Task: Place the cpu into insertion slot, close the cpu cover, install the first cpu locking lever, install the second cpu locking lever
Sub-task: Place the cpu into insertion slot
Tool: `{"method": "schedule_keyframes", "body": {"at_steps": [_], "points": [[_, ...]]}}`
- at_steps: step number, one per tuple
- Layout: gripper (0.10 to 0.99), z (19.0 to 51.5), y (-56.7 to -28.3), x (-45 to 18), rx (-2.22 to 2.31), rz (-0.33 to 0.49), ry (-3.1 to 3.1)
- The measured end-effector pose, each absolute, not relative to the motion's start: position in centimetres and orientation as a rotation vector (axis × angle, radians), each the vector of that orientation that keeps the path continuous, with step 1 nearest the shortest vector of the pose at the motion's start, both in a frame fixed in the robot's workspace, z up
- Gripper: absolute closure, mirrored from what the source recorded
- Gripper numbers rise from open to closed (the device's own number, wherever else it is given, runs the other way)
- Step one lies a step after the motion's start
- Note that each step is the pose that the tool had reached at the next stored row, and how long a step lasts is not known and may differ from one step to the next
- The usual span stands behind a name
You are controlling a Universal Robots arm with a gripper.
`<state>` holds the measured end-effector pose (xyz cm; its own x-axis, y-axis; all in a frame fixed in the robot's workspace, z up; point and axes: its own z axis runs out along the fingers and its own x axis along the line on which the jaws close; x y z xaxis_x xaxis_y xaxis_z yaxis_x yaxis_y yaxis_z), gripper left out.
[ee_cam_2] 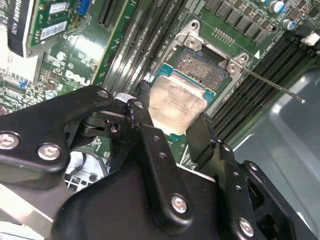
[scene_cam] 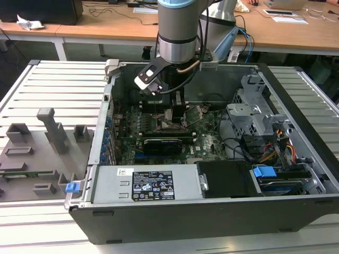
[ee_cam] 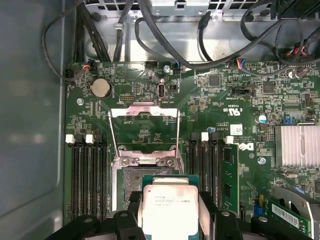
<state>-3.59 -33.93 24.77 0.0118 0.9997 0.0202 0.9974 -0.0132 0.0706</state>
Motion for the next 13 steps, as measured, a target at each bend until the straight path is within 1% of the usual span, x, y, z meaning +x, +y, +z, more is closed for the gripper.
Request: {"method": "schedule_keyframes", "body": {"at_steps": [13], "points": [[0.553,23.5,-32.9,-3.5,2.186,0.1,2.207]]}}
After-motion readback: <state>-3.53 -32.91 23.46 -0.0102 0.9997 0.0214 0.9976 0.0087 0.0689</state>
